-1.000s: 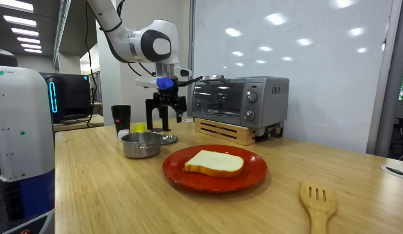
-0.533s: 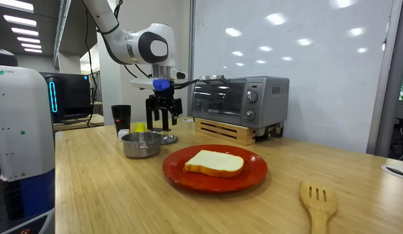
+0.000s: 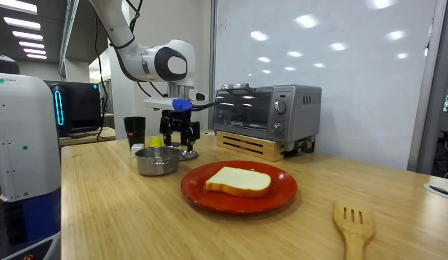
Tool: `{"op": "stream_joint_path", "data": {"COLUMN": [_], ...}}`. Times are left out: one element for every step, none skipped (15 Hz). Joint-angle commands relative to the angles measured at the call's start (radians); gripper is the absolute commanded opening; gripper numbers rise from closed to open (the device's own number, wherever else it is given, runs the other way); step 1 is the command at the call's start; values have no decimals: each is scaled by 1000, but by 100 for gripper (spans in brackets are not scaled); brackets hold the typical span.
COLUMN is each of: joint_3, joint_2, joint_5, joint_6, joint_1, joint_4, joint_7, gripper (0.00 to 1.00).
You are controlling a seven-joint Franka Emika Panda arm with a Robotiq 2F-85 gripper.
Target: Close the toaster oven
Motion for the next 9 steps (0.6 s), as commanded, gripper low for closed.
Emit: {"op": "stream_joint_path", "data": {"joint_3": [-27,-31,-36,-42,-47,-52,-58,-61,-65], "joint_2": [21,21,20,21,23,25,24,24,23], "joint_5": [-23,-36,-51,-69,-86,-104,-125,-144,-163], "joint_6": [-45,-44,-37,-32,-30,-24,-15,-9,2], "joint_1": [26,31,38,45,51,58,66,72,77], "joint_4": [33,33,32,32,34,34,30,27,20], "joint_7": [-46,-50,-50,-49,-45,-44,-46,-50,-52], "gripper": [75,74,66,59,52,45,38,31,24]}}
